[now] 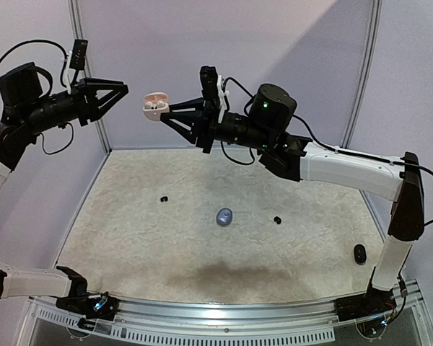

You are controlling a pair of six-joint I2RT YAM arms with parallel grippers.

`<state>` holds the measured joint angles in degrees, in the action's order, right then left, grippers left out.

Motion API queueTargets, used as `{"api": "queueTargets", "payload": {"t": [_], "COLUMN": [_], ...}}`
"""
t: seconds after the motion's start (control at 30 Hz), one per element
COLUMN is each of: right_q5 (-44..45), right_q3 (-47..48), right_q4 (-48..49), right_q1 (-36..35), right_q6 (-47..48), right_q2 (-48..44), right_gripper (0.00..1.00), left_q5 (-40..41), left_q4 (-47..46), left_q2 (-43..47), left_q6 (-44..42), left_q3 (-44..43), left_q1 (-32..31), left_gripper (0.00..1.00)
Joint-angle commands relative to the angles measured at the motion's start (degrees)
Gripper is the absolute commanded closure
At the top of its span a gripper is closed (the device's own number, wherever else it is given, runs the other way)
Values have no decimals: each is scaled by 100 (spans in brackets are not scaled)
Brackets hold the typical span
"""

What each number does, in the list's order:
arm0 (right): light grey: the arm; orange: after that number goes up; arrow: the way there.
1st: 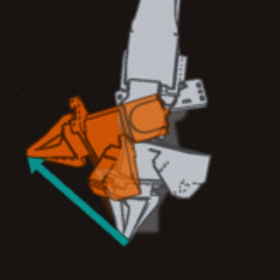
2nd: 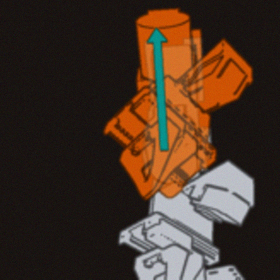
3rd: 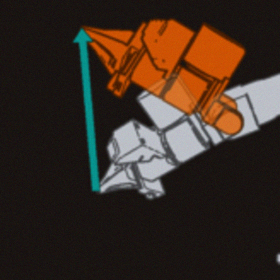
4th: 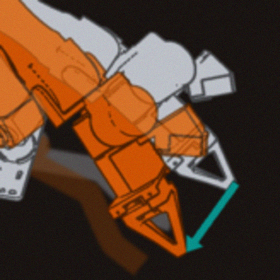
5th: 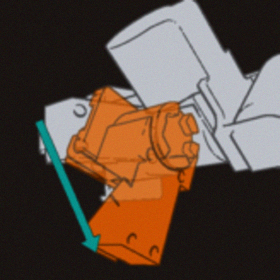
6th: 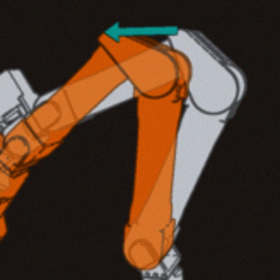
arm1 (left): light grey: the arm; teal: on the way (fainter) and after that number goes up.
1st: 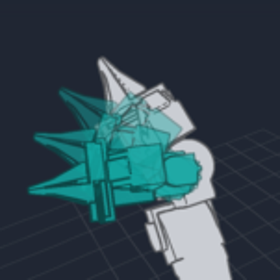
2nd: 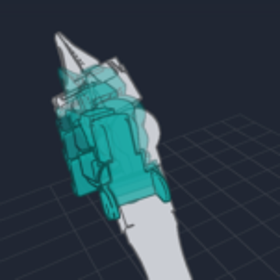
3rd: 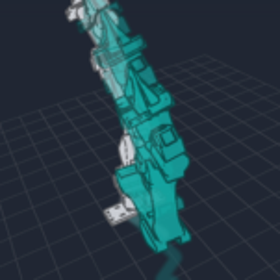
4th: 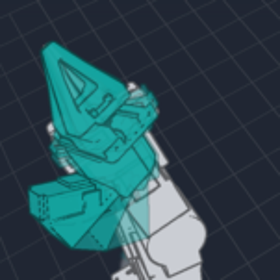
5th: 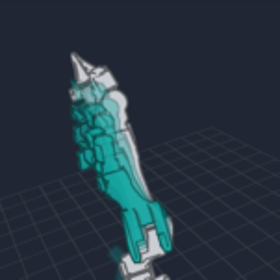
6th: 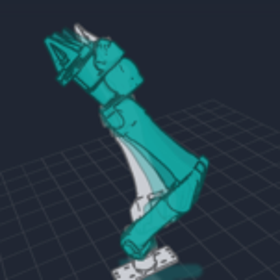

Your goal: Insert the wireless bluetooth earbuds into the charging case

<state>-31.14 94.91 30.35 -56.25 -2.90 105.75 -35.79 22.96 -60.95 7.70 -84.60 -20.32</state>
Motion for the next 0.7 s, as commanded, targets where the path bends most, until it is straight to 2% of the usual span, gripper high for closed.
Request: {"api": "queueTargets", "payload": {"t": [0.0,0.27,0.47,0.67], "right_q5": [-239,-646,-479,-347], "right_q3": [-7,489,780,879], "right_q4": [-149,-506,-923,-1126], "right_q1": [-81,-218,-212,-215], "right_q6": [170,132,117,131], "right_q2": [-270,57,270,392], "right_gripper": [100,100,100,100], "left_q5": [10,-4,-539,-678], "left_q4": [65,301,77,131], "left_q2": [-306,-842,-788,-671], "left_q6": [242,147,26,-225], "left_q3": [12,-171,-152,-108], "left_q1": [43,-164,-485,-615], "left_gripper": [61,70,71,72]}}
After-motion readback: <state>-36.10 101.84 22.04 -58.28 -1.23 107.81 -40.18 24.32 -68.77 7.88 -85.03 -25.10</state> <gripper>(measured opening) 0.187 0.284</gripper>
